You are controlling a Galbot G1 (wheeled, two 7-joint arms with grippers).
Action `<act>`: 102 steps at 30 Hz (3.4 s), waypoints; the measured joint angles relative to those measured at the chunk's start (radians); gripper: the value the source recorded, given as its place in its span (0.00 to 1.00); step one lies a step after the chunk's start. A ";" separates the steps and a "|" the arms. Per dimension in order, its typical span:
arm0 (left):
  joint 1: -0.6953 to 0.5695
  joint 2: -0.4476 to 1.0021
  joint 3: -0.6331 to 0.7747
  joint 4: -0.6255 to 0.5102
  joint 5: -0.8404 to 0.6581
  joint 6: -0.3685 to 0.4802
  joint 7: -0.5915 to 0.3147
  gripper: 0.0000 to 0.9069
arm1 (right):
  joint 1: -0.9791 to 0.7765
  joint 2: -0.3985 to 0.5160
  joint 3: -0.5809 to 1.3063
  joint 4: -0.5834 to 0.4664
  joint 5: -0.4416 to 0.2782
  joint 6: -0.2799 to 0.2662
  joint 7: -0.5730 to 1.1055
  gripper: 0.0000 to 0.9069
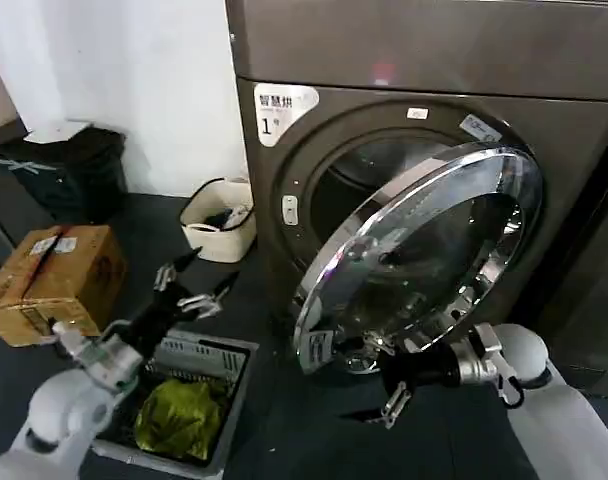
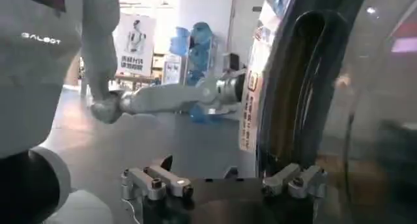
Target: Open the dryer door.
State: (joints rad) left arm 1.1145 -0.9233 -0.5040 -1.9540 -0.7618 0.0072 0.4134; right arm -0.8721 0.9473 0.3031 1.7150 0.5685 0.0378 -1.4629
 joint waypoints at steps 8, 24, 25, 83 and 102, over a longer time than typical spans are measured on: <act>-0.130 0.031 0.143 0.089 -0.023 -0.012 0.005 1.00 | -0.055 -0.013 0.046 0.023 -0.003 0.032 0.000 1.00; -0.295 0.045 0.326 0.135 -0.030 -0.003 0.042 1.00 | -0.220 -0.013 0.233 0.024 -0.005 0.100 0.002 1.00; -0.301 0.046 0.336 0.134 -0.030 -0.003 0.046 1.00 | -0.231 -0.011 0.249 0.019 -0.005 0.105 0.002 1.00; -0.589 -0.037 0.859 0.131 -0.053 -0.013 0.105 1.00 | -0.558 0.120 1.451 -0.066 0.012 0.146 0.647 1.00; -0.683 -0.167 1.007 0.222 -0.037 -0.027 0.096 1.00 | -0.578 0.063 1.648 0.017 -0.100 -0.049 1.181 1.00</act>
State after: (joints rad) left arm 0.4312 -1.0904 0.5031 -1.7323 -0.7988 -0.0199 0.5091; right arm -1.4499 1.0103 1.9514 1.7321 0.4689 -0.0109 -0.2821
